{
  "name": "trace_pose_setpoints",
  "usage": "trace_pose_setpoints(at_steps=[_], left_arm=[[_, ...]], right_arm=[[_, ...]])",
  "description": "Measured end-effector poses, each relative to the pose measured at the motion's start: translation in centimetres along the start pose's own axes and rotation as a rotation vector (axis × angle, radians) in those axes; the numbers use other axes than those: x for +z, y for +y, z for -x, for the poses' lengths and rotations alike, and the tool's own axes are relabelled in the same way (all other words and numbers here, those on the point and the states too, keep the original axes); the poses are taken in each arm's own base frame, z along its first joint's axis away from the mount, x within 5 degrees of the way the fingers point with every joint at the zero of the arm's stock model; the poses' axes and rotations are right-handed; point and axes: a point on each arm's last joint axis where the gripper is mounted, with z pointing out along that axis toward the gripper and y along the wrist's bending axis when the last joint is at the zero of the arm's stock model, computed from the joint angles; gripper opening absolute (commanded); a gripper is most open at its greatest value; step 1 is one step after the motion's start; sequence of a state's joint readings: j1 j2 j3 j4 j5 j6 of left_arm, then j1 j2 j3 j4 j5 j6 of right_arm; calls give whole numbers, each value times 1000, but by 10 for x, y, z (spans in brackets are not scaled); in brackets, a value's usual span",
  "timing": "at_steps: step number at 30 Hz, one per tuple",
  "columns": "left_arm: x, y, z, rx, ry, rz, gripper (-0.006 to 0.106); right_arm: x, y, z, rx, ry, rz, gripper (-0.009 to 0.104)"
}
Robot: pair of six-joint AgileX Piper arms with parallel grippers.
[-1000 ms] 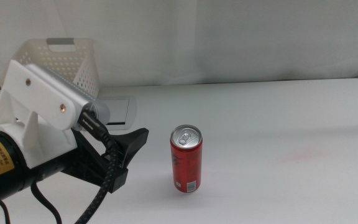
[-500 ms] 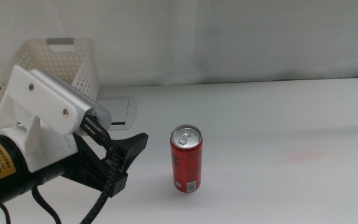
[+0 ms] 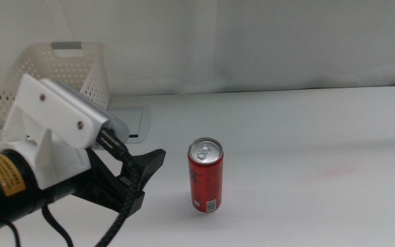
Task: Use arms to grab the bottles and put them into the dustbin to the left of the table.
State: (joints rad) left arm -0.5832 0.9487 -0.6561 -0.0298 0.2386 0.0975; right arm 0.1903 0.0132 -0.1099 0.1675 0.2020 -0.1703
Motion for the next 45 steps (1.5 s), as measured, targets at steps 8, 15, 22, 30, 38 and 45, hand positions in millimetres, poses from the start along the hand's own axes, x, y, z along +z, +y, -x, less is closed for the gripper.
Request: trace_pose_setpoints(at_steps=[8,15,22,30,38,45], left_arm=[[24,-10,-32,17,33,-33,87],[35,-27,-52,34,-33,-97,87],[37,-35,-76,-14,-126,-126,87],[43,-33,-123,-63,-124,-98,87],[73,-35,-144,-69,-126,-71,87],[97,-36,-165,-126,-114,-44,87]], right_arm=[[5,-3,-15,-68,-114,-41,-3],[6,-3,-16,-77,-105,-40,-3],[6,-3,-16,-77,-102,-39,-3],[6,-3,-17,-75,-93,-37,-3],[6,-3,-17,-75,-93,-37,-3],[6,-3,-17,-75,-93,-37,-3]])
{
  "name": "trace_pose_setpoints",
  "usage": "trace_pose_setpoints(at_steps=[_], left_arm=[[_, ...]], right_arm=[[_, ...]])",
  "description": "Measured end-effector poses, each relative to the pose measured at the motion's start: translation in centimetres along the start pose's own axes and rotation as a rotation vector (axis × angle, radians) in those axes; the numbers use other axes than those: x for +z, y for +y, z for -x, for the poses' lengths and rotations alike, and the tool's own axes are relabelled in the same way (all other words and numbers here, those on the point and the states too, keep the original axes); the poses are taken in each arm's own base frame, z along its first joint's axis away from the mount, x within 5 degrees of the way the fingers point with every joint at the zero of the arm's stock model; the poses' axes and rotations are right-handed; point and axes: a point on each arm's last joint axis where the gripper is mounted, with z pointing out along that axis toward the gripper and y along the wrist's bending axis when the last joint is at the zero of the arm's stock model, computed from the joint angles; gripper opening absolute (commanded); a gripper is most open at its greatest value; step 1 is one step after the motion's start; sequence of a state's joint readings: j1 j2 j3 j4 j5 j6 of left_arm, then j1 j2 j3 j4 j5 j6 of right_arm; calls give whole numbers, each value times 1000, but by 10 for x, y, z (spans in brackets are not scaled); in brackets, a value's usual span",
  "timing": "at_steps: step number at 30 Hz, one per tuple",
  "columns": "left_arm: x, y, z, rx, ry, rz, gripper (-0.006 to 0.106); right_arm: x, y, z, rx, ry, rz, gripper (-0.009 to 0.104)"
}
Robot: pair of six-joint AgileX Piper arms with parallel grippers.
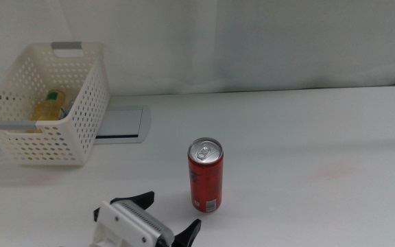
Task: Use arms to grab the bottles and put them into the dustbin to the left of the table.
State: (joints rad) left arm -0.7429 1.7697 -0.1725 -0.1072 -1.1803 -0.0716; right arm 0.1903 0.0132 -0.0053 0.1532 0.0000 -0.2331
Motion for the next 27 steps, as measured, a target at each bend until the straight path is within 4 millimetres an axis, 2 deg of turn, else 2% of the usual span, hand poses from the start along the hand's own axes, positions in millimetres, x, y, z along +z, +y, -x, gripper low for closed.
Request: trace_pose_setpoints(at_steps=[5,10,20,25,27], left_arm=[[24,-2,0,-11,-14,2,87],[45,-4,16,-27,-97,12,87],[70,-4,34,-66,-107,63,87],[83,-5,34,-65,-98,61,87],[92,-8,29,-66,-64,42,80]], right_arm=[[0,0,1,0,-7,-2,-3],[0,0,1,-3,-7,-2,-3],[0,0,1,-3,-7,-2,-3],[0,0,1,-3,-7,-2,-3],[0,0,0,-3,-5,-1,-3]])
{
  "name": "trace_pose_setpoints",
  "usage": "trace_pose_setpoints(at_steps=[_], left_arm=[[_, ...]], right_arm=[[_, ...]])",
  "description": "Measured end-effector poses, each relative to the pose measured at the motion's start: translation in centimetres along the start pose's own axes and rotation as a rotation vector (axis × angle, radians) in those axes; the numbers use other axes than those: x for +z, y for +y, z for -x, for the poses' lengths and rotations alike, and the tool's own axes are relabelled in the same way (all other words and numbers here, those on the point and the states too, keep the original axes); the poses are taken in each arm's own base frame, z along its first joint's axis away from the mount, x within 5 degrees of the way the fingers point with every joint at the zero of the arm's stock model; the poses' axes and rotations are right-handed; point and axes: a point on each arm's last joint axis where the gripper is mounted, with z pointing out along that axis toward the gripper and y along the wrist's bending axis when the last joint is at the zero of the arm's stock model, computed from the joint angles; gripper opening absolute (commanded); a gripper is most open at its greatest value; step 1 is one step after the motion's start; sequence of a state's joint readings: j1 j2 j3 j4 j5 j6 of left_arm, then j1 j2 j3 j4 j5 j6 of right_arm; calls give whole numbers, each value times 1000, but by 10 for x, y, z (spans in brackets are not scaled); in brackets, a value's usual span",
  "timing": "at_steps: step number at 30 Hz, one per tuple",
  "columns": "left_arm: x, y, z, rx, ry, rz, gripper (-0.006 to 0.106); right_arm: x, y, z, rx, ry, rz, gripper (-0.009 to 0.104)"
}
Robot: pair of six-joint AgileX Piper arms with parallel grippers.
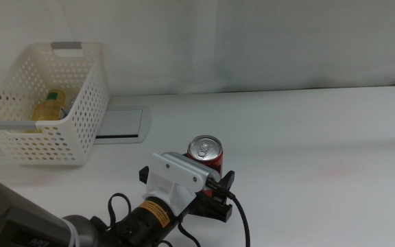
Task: Use arms to grab the bottles and put them into the dustbin to the left of the table.
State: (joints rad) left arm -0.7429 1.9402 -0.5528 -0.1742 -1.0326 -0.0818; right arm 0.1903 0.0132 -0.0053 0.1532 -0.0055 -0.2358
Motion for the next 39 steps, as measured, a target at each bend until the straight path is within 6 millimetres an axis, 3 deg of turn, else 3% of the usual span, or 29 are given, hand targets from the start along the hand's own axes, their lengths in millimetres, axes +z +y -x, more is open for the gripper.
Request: trace_pose_setpoints(at_steps=[2,4,7,14,18,22,27,33,39], left_arm=[[2,-1,-1,3,18,-4,67],[4,-1,-1,0,30,-4,46],[6,-2,0,1,35,-9,0],[6,-2,2,-4,51,-6,-3],[3,5,16,-21,87,18,-3],[3,18,53,-29,67,57,-3],[0,36,113,25,52,99,-3],[-12,58,186,98,50,147,-3],[-32,91,245,105,117,217,-3]], right_arm=[[0,0,0,0,0,0,-3],[0,0,0,2,0,0,-3],[0,0,0,2,0,0,-3],[0,0,0,2,0,0,-3],[0,0,0,2,0,0,-3],[0,0,0,2,0,0,-3],[0,0,0,2,0,0,-3],[0,0,0,0,0,0,-3],[0,0,0,0,0,0,-3]])
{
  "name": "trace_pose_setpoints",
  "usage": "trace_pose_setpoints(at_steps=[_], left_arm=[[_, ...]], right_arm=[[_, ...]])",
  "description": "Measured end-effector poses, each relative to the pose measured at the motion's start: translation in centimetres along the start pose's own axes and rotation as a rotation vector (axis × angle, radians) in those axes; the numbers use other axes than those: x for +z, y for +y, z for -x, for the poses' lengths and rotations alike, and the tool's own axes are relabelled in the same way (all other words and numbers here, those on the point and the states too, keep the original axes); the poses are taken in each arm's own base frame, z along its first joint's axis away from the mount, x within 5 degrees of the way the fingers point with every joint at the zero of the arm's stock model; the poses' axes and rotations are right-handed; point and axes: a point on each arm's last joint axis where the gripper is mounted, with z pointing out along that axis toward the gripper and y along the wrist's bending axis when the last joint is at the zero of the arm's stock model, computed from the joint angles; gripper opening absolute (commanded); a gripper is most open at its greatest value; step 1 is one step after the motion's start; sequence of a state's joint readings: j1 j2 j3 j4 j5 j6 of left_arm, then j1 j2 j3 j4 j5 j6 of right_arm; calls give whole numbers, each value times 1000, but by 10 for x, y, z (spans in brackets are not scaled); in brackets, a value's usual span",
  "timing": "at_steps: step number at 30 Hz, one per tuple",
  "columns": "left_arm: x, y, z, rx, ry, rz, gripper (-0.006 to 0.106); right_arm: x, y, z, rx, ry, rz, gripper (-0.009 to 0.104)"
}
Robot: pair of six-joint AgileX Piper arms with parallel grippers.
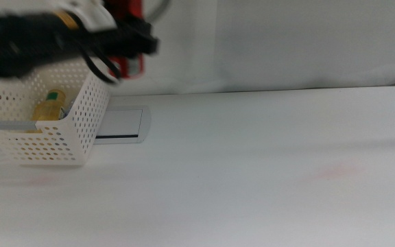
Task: Use arms to grab the bottles and put them into the dustbin to the left of the table.
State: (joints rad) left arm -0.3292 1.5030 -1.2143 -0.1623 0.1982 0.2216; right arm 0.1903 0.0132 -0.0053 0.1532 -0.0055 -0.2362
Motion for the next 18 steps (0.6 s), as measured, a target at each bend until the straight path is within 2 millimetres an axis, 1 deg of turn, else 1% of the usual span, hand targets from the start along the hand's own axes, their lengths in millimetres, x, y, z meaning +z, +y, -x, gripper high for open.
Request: trace_pose_setpoints(at_steps=[2,3,6,11,13,15,18], left_arm=[[-6,17,15,-8,17,30,-3],[-12,29,22,-7,36,54,-3],[-25,58,37,-17,61,121,-3],[-47,108,51,-65,79,246,-3],[-52,126,50,-98,114,286,-3],[-52,140,45,-127,149,308,-3],[-42,158,28,-177,236,323,-3]], right_arm=[[0,0,0,0,0,0,-3],[0,0,0,0,0,0,-3],[0,0,0,2,0,0,-3],[0,0,0,2,0,0,-3],[0,0,0,2,0,0,-3],[0,0,0,7,0,0,-3],[0,0,0,7,0,0,-3]])
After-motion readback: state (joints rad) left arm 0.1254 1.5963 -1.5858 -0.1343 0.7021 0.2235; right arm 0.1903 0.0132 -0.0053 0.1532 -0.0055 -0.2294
